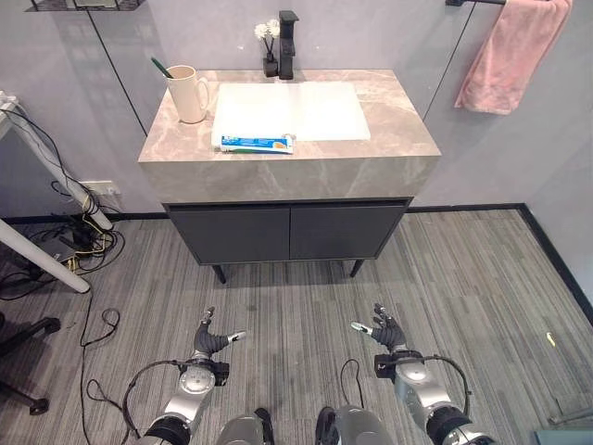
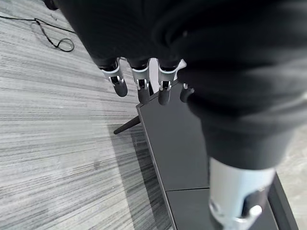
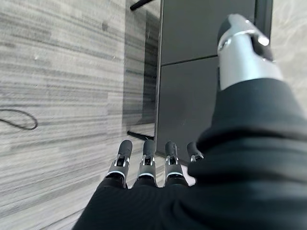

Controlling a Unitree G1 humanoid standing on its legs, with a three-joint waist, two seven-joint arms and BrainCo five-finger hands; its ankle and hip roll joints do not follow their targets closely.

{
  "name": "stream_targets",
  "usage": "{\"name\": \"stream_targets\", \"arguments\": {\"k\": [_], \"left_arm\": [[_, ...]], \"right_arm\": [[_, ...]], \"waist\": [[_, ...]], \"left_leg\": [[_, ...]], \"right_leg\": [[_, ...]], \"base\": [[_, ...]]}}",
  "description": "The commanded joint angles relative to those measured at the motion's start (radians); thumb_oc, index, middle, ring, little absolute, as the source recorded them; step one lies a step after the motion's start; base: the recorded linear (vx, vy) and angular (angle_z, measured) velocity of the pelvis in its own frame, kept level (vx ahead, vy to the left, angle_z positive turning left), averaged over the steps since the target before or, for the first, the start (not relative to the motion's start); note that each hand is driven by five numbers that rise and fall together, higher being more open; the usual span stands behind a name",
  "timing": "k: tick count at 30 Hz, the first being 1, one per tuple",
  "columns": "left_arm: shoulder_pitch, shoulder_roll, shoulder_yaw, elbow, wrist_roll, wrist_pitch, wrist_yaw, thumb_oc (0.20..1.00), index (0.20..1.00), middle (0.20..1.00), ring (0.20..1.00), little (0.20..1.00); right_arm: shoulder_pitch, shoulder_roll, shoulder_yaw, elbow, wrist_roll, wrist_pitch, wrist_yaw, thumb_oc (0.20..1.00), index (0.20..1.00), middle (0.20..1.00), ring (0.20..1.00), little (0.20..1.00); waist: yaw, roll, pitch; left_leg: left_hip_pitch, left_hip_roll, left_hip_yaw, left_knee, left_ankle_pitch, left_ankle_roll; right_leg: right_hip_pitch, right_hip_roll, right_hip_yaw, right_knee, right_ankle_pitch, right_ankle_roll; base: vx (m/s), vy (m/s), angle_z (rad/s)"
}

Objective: Put brush and paste in cup on sink, flatten towel.

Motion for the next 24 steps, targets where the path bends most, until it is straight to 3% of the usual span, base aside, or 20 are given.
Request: {"name": "stream_targets", "arguments": {"k": [1,8,17,24], "left_arm": [[0.002,0.012,-0.005,-0.048,0.004,-0.061,0.023,1.000,1.000,1.000,1.000,1.000],[0.031,0.022,-0.011,-0.087,0.027,-0.064,0.021,1.000,1.000,1.000,1.000,1.000],[0.037,0.017,-0.041,-0.038,0.081,-0.046,0.009,1.000,1.000,1.000,1.000,1.000],[0.032,0.019,-0.045,-0.026,0.094,-0.040,0.008,1.000,1.000,1.000,1.000,1.000]], "right_arm": [[-0.017,-0.004,-0.033,-0.054,-0.019,-0.069,-0.034,1.000,1.000,1.000,1.000,1.000],[-0.011,-0.004,-0.038,-0.070,-0.018,-0.073,-0.043,1.000,1.000,1.000,1.000,1.000],[0.003,0.020,-0.042,0.058,0.010,-0.055,-0.028,1.000,1.000,1.000,1.000,1.000],[0.004,0.027,-0.049,0.092,0.017,-0.048,-0.034,1.000,1.000,1.000,1.000,1.000]], "waist": [[-0.010,0.009,-0.030],[-0.008,0.017,-0.032],[-0.008,0.014,-0.045],[-0.010,0.016,-0.049]], "left_leg": [[0.084,0.052,0.018,-0.033,0.000,-0.051],[0.145,0.010,0.036,-0.150,0.033,-0.022],[0.203,-0.045,0.035,-0.228,0.036,0.008],[0.227,-0.077,0.023,-0.255,0.030,0.031]], "right_leg": [[-0.016,-0.127,0.045,-0.009,0.252,0.178],[-0.007,-0.129,0.071,-0.078,0.348,0.198],[0.021,-0.137,0.094,-0.125,0.401,0.203],[0.015,-0.155,0.112,-0.085,0.448,0.207]], "base": [[0.02,0.082,-0.01],[0.03,0.080,-0.08],[0.05,0.090,-0.09],[0.03,0.096,0.03]]}}
